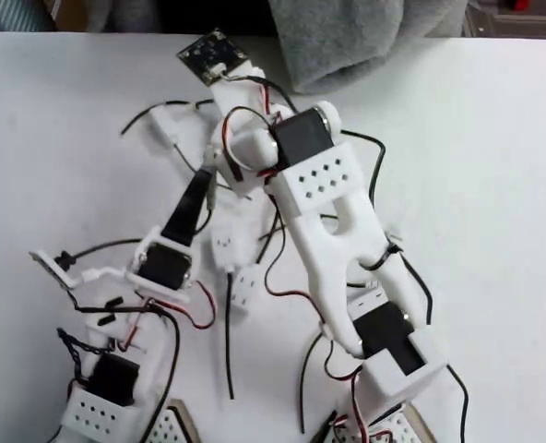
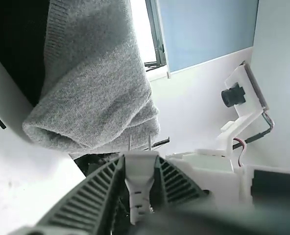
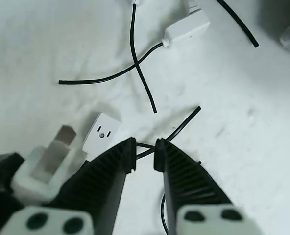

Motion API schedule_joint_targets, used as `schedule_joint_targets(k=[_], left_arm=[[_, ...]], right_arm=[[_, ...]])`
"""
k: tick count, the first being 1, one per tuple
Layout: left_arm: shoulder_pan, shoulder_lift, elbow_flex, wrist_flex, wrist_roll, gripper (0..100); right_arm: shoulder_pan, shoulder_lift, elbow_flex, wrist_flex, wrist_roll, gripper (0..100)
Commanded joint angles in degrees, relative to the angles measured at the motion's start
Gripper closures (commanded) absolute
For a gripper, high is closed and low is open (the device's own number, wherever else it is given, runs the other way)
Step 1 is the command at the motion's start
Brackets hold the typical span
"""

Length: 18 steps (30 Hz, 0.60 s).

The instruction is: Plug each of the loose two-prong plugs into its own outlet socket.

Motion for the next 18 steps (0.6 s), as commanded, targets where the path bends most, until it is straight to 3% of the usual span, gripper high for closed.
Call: schedule_joint_targets(k=[1, 18], left_arm=[[0.5, -0.8, -0.2, 0.0, 0.2, 97], [0.1, -0.8, -0.2, -1.7, 0.2, 97]], right_arm=[[0.0, -0.4, -2.5, 1.6, -0.3, 92.6], [-4.4, 0.0, -2.1, 4.5, 0.1, 92.6]])
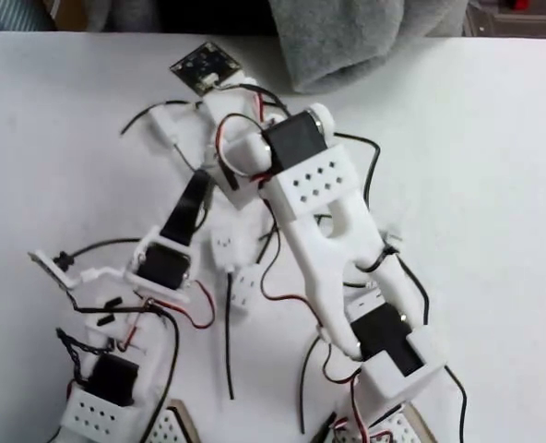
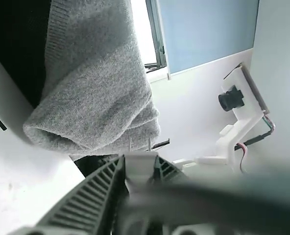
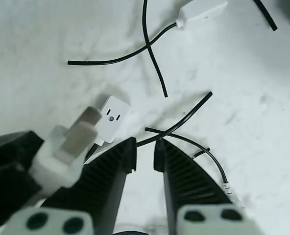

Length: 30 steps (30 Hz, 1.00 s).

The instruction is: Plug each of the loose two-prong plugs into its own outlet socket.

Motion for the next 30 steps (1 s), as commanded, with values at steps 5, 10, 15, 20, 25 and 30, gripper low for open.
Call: schedule_joint_targets(k=[5, 10, 15, 20, 25, 30], left_arm=[[-1.5, -0.8, -0.3, -2.3, 0.4, 97], [-1.6, -0.8, -0.3, -2.3, 0.4, 97], [-1.6, -0.8, -0.3, -2.3, 0.4, 97], [-1.7, -0.8, -0.3, -2.3, 0.4, 97], [-1.3, -0.8, -0.2, -2.1, 0.4, 97], [-1.2, -0.8, -0.2, -2.0, 0.4, 97]], right_arm=[[-4.0, 0.0, -1.8, -1.4, 2.6, 92.6], [-4.9, 0.0, -2.0, -3.6, 6.4, 92.6], [-6.5, 0.0, -2.3, -5.3, 11.7, 92.6], [-7.7, 0.0, -2.3, -8.7, 15.7, 92.6], [-8.2, 0.1, -2.3, -12.5, 15.9, 92.6], [-10.7, 0.1, -2.3, -15.3, 15.9, 92.6]])
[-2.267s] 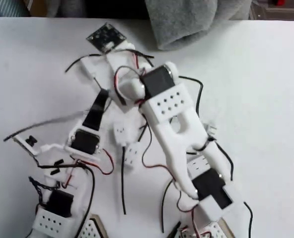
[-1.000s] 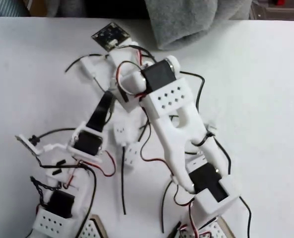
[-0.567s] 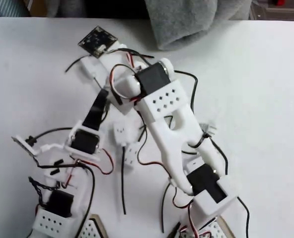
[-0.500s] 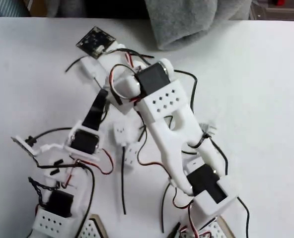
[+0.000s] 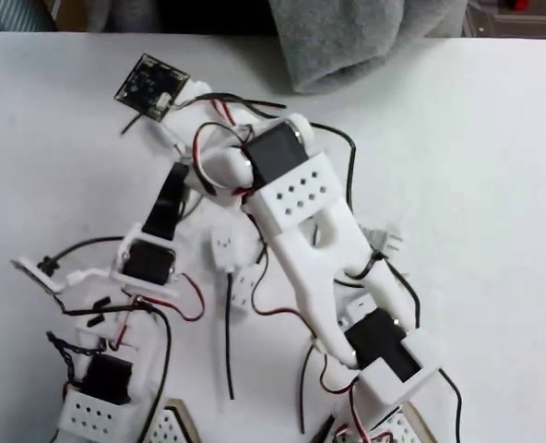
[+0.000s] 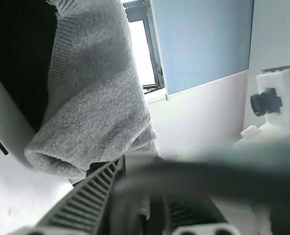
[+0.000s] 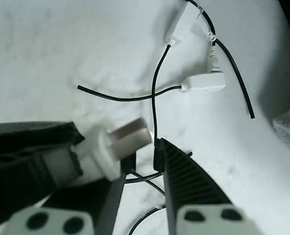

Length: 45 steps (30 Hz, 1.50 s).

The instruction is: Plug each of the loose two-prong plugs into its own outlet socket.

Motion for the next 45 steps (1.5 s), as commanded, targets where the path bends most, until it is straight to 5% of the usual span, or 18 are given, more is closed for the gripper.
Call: schedule_joint_targets(k=[1, 22, 29, 39, 45], left_arm=[[1.1, -0.7, -0.2, -0.8, 0.3, 97], [0.6, -0.7, -0.2, -0.6, 0.3, 97], [-1.4, -0.7, -0.6, -1.0, 0.3, 97], [-1.6, -0.7, -0.6, -0.5, 0.3, 97], [-1.6, -0.7, -0.9, 2.7, -0.1, 97]], right_arm=[[-4.7, -0.1, -2.2, -4.6, 0.3, 92.6], [-4.0, -0.7, -2.2, -4.7, 0.4, 92.1], [1.1, -0.7, -2.2, 4.3, 9.6, 92.1], [10.0, -0.8, -9.6, 12.1, 10.3, 92.1], [22.2, -0.8, -8.2, 12.3, 9.8, 92.4]])
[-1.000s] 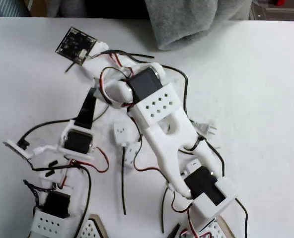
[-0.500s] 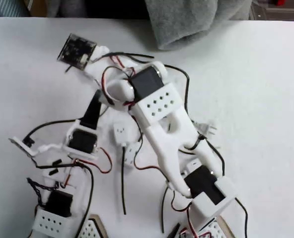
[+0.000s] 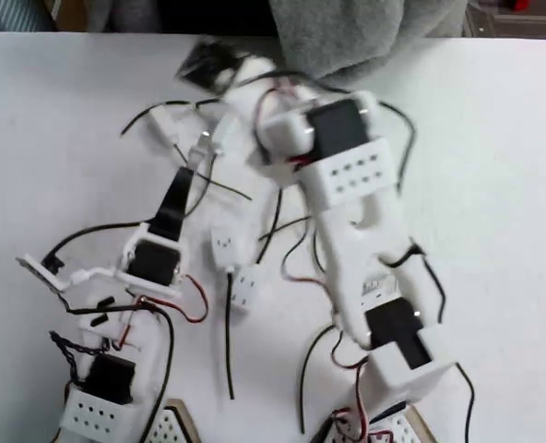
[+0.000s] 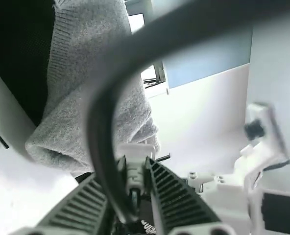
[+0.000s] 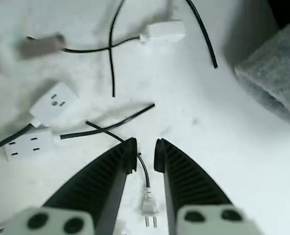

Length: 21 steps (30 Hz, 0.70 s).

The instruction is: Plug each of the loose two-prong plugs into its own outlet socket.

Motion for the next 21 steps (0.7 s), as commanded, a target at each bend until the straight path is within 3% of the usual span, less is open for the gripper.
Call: schedule_joint_targets(k=[1, 7, 17, 21], left_arm=[[-0.5, -0.9, -0.9, 2.7, -1.7, 97], [0.0, -0.9, -0.7, 6.7, -20.8, 97], [0.0, -0.9, -1.0, 15.3, -33.3, 98], [-0.4, -0.9, -1.0, 15.5, -36.4, 98]], right_arm=[[8.3, -0.9, 0.7, 0.5, 0.2, 92.4], [21.3, -2.5, 8.4, 0.5, -6.8, 92.6], [32.8, -19.1, 36.7, -2.2, -7.8, 92.6], [37.9, -24.8, 50.1, -9.7, -13.4, 92.6]])
